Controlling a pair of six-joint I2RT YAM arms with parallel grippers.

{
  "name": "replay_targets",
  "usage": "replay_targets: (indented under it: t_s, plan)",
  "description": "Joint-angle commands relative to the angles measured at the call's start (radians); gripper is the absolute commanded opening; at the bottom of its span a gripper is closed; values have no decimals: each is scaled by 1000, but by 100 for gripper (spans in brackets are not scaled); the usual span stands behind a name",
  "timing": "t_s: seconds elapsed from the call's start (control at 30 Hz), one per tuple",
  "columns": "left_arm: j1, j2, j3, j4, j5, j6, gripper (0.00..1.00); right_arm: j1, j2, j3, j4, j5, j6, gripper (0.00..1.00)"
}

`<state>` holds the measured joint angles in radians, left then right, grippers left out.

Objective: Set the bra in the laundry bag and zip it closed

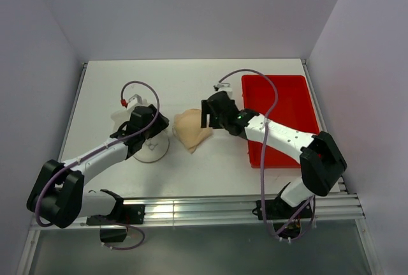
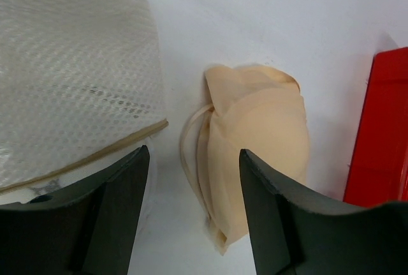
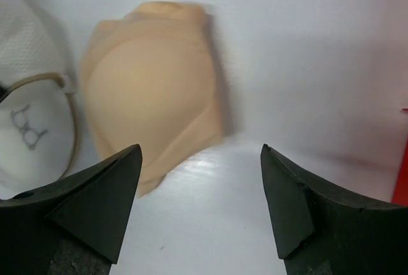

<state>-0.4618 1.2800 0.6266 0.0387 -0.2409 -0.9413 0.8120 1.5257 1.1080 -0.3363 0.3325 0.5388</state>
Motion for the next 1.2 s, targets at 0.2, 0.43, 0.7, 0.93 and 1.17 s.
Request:
replay_targets:
  t_s: [0.2,0.43,0.7,0.93,1.17]
  plan:
    - [-84,85,97,23,31,35,64,-250,77,-135,436,-518,32,91]
    - [-124,182,136,26,-11,48,64,-297,204,-163,629,-641,133,95]
    - [-129,291,166,43,-20,56,63,-298,280,-160,658,-638,164,96]
    - [-129,343,189,38,-29,61,61,-297,294,-194,700,-707,213,95]
    - [-129,357,188,52,-14,58,59,-297,312,-221,766,-762,265,93]
